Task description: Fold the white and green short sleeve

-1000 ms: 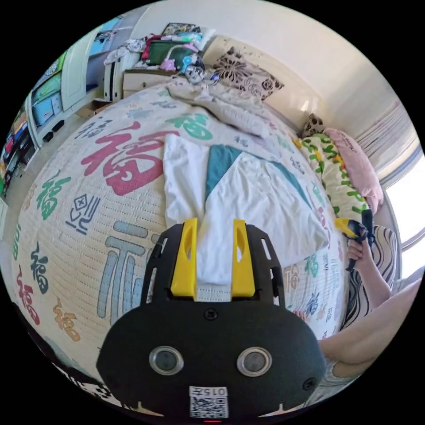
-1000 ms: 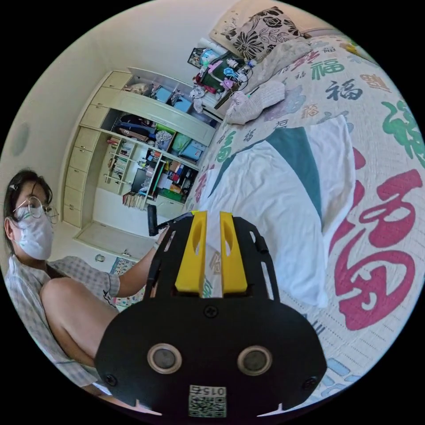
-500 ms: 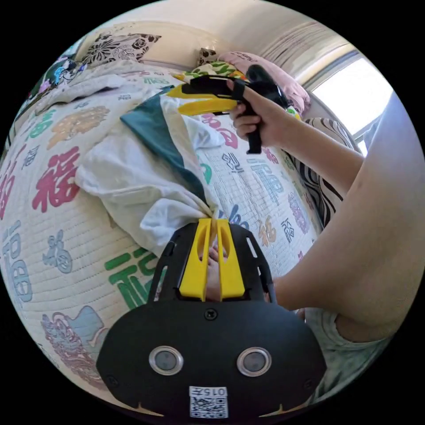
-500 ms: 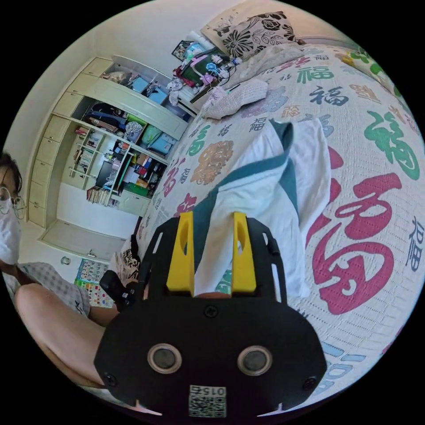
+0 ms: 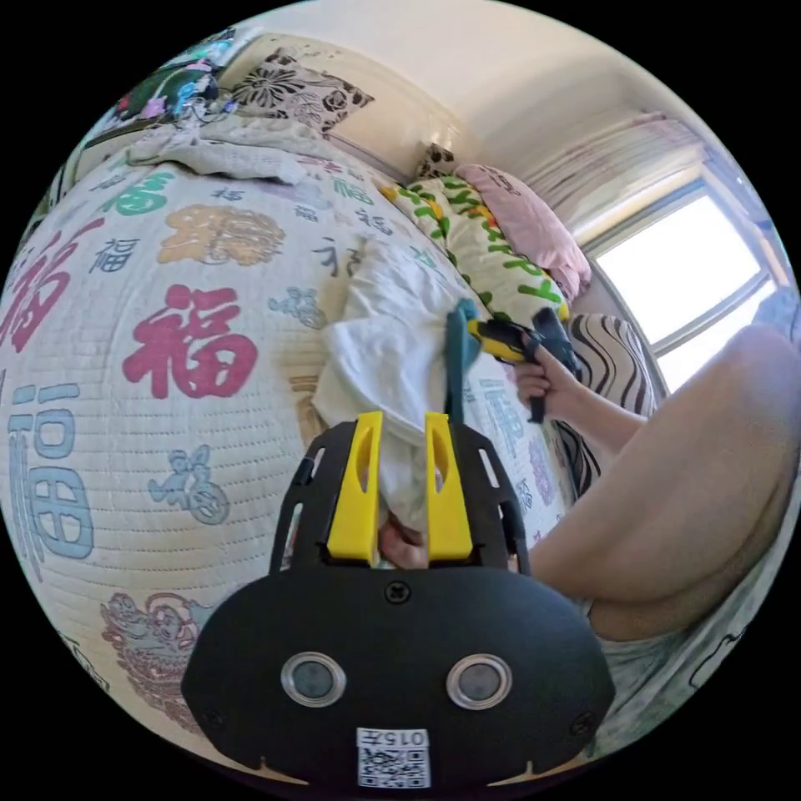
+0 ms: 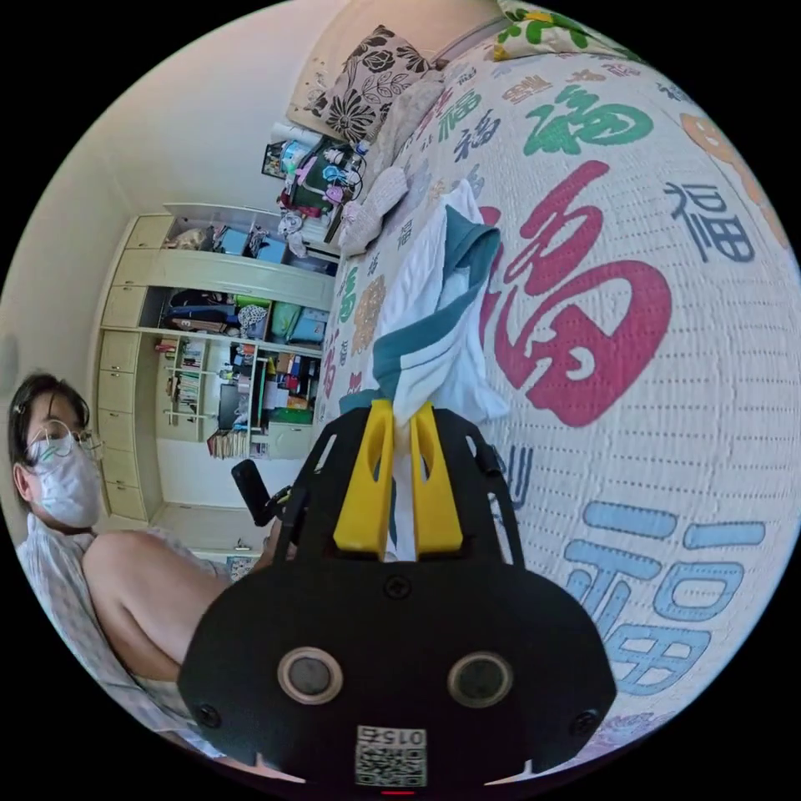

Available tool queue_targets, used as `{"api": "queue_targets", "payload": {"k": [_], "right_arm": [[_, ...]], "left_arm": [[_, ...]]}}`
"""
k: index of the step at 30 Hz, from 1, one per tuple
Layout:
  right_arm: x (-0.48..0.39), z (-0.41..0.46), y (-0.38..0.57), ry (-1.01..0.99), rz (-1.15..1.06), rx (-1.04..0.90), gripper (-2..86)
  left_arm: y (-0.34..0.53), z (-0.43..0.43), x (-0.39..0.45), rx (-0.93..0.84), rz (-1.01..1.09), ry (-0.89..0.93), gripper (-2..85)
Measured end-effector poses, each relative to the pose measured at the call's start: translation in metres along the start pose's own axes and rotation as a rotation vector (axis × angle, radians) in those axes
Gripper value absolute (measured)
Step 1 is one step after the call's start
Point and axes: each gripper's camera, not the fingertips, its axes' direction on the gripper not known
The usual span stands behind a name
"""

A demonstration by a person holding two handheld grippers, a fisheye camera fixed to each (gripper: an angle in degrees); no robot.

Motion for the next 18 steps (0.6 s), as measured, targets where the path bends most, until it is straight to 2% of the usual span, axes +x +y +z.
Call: {"api": "queue_targets", "payload": {"k": [2,4,5,7,9,14,16,18], "right_arm": [[0.011,-0.017,0.011,-0.015,0.042,0.022,2.2],[0.021,-0.034,0.022,-0.055,0.082,0.062,1.8],[0.022,-0.037,0.024,-0.053,0.091,0.070,1.6],[0.025,-0.046,0.030,-0.022,0.090,0.085,1.2],[0.025,-0.049,0.031,-0.018,0.079,0.085,1.0],[0.007,-0.055,0.012,-0.059,-0.034,0.119,0.7],[-0.021,-0.046,-0.020,-0.156,-0.164,0.105,0.6],[-0.057,-0.037,-0.041,-0.209,-0.313,0.067,0.6]], "left_arm": [[-0.019,0.011,-0.016,0.009,-0.055,-0.028,13.4],[-0.041,0.045,-0.027,-0.039,-0.122,0.154,13.1],[-0.045,0.051,-0.026,-0.049,-0.123,0.168,12.8],[-0.056,0.063,-0.025,-0.059,-0.138,0.124,7.7],[-0.058,0.058,-0.032,-0.035,-0.172,0.166,5.3],[-0.040,-0.013,-0.062,0.218,-0.261,0.201,0.0],[-0.018,-0.072,-0.073,0.418,-0.337,0.116,-0.6],[0.003,-0.112,-0.072,0.528,-0.359,0.034,-0.7]]}}
